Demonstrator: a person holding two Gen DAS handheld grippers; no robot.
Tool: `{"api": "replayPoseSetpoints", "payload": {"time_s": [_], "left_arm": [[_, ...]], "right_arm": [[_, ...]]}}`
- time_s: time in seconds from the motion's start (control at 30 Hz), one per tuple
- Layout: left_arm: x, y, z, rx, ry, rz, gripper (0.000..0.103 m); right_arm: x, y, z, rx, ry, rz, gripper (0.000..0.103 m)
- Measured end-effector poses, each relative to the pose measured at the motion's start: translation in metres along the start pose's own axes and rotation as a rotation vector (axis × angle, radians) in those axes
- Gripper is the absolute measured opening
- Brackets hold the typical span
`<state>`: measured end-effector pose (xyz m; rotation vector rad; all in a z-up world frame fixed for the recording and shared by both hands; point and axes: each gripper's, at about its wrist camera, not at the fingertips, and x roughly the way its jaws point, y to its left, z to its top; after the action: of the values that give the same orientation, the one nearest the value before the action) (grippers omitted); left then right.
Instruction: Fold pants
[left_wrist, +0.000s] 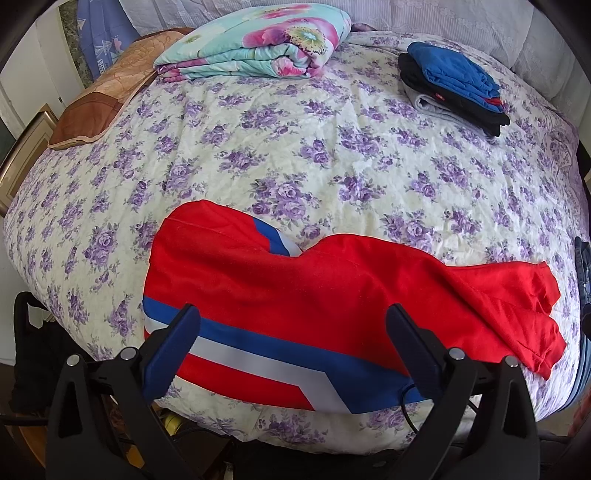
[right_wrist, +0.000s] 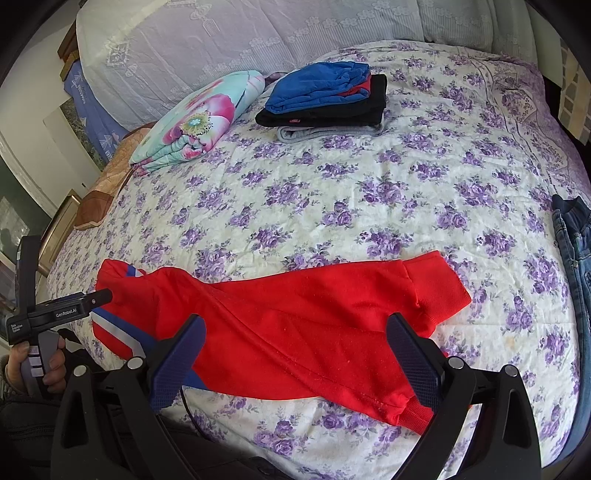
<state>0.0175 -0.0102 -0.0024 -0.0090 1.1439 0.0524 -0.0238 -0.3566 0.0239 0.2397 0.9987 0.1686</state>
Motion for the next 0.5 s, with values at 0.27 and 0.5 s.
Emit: {"api": "replayPoseSetpoints", "payload": {"time_s": [0.27,0.5], "left_arm": [[0.004,0.009,-0.003,-0.042,0.018,-0.011,0.098],[0.018,0.074,-0.024,-0.211,0.081,-0.019,0.098]], "right_arm": [[0.001,-0.004,-0.004,0.014,0.008,0.01,0.098],[-0.004,-0.049,-0.014,0.207,0.024,0.154,0.098]]}}
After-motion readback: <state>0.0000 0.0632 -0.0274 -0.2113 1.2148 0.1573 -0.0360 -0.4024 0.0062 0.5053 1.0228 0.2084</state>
